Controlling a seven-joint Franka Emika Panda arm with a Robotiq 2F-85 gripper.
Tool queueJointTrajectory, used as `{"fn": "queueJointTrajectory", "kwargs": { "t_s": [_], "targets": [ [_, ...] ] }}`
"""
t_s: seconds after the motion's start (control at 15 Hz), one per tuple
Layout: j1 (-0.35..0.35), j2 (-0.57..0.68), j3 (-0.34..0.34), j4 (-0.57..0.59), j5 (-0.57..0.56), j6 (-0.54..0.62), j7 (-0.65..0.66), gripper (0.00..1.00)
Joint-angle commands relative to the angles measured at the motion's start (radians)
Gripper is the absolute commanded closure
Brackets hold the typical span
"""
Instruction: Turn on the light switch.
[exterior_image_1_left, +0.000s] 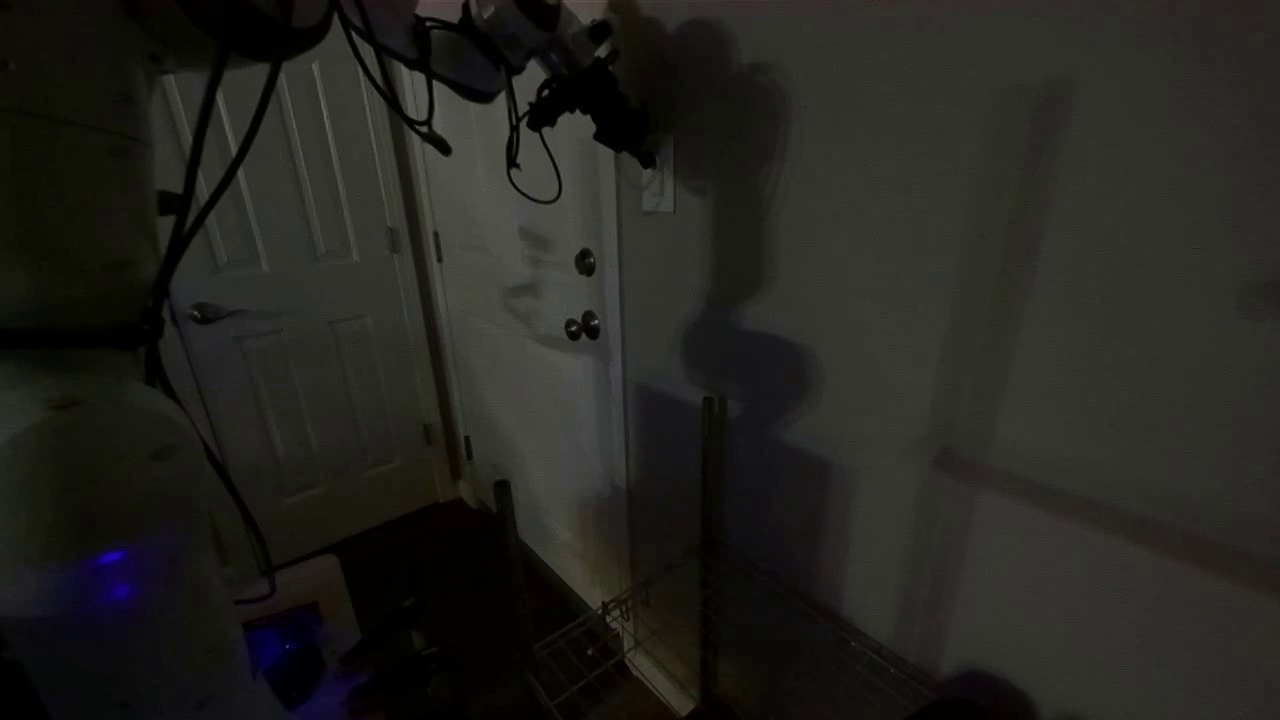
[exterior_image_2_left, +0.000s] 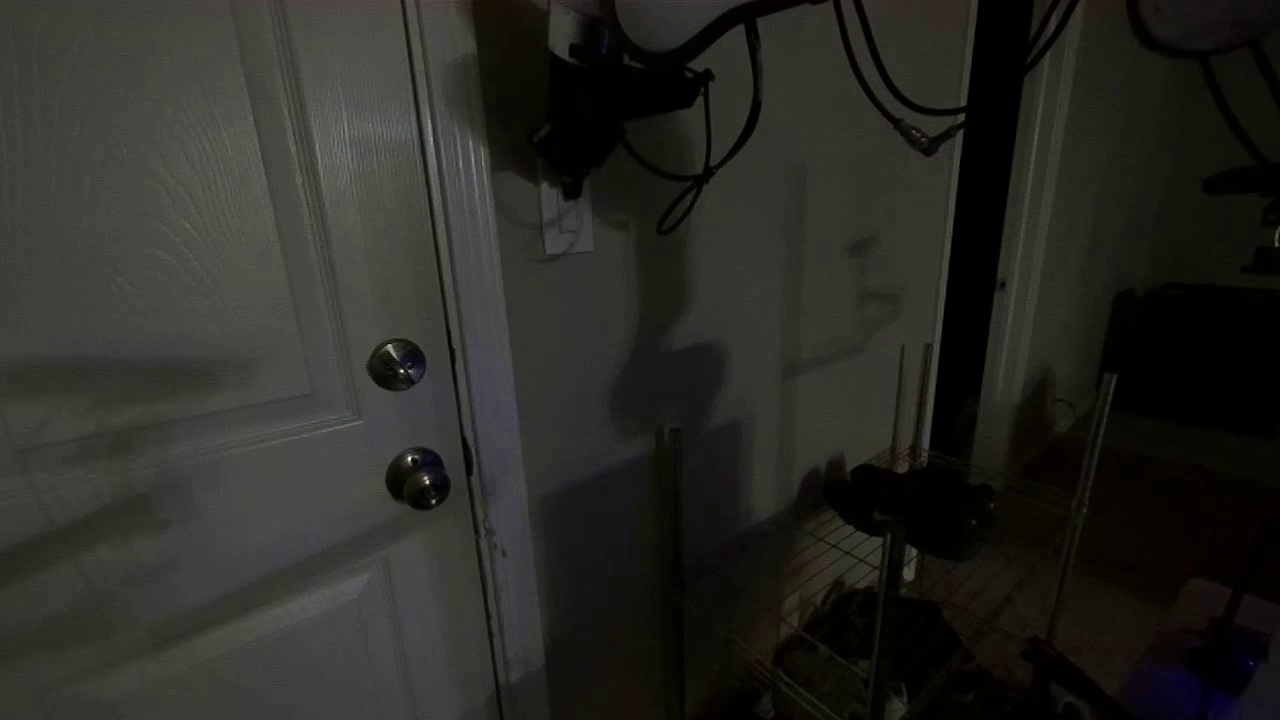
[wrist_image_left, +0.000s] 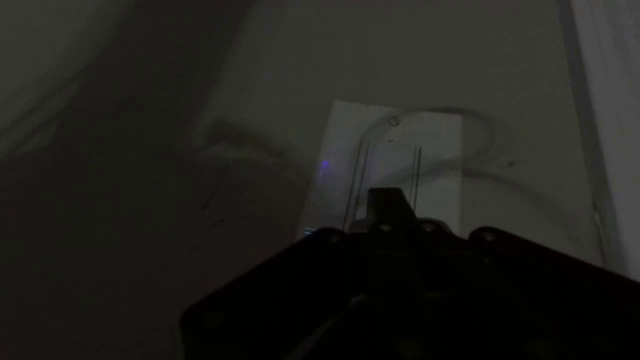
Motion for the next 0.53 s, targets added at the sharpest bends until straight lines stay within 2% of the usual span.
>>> {"fn": "queueJointTrajectory", "kwargs": {
  "t_s": [0.0,0.27,0.47],
  "targets": [
    [0.011,0.013,-0.018,0.000,-0.071,0.012,0.100,0.99],
    [0.019,-0.004,-0.024,-0.037,-0.133,0.027,0.222,1.00],
    [0.020,-0.019,-0.021,-0.070,-0.148,0.017,0.264,1.00]
  ]
}}
